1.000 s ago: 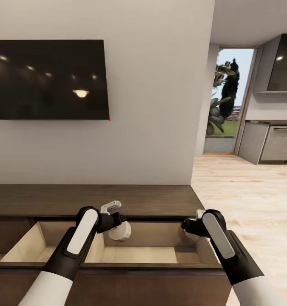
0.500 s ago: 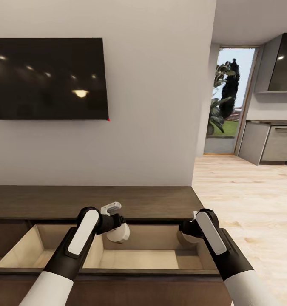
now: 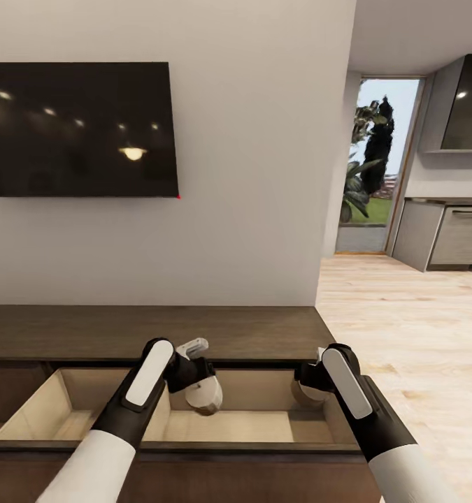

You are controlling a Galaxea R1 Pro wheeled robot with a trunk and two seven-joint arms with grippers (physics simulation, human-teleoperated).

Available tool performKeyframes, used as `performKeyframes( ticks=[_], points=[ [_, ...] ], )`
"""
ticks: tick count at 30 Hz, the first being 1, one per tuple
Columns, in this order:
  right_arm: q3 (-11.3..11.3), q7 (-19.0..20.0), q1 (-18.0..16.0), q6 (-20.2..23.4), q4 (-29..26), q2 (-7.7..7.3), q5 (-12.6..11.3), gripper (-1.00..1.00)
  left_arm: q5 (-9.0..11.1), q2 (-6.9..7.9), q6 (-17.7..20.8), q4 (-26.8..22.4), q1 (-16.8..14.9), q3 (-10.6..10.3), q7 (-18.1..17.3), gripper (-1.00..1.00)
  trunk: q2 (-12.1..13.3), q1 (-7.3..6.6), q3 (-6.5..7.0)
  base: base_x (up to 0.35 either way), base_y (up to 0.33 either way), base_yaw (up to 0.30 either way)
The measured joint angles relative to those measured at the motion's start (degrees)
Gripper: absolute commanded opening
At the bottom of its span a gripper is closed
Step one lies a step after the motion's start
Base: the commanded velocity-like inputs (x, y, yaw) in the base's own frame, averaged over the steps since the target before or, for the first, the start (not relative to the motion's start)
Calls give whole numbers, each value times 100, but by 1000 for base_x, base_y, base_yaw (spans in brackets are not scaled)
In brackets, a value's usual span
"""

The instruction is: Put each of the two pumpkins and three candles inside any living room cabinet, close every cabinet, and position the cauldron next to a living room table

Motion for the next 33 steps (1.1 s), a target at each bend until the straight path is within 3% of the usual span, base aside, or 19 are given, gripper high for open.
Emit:
performKeyframes(
  ticks=[3, 7, 14, 20, 27, 33],
  points=[
    [1, 0, 0, -3, 6, 0, 5, -100, 214, 82, 21, 870, -301, 24, -38, -100, 0, 0, 0, 0, 0, 0],
    [3, -6, 0, 7, -23, -3, 8, -100, 301, 180, -6, 1157, -375, 43, -59, -100, 0, 0, 0, 0, 0, 0],
    [40, -9, 0, 10, -28, 0, 1, -100, 313, 250, -21, 1203, -394, 52, -45, -100, -1, 0, 0, 0, 0, 0],
    [280, 0, 0, 6, -48, 5, -9, -100, 264, 246, -82, 1204, -403, 48, -42, -100, -1, 0, 0, 0, 0, 0],
    [302, -4, 0, 9, -41, 17, -1, -100, 73, 179, -600, 1259, -404, 0, -43, -100, -1, 0, 0, 0, 0, 0],
    [302, -9, 0, 9, -27, 18, 8, -100, 45, 167, -661, 1208, -404, -6, -50, -100, -1, 0, 0, 0, 0, 0]
  ],
)
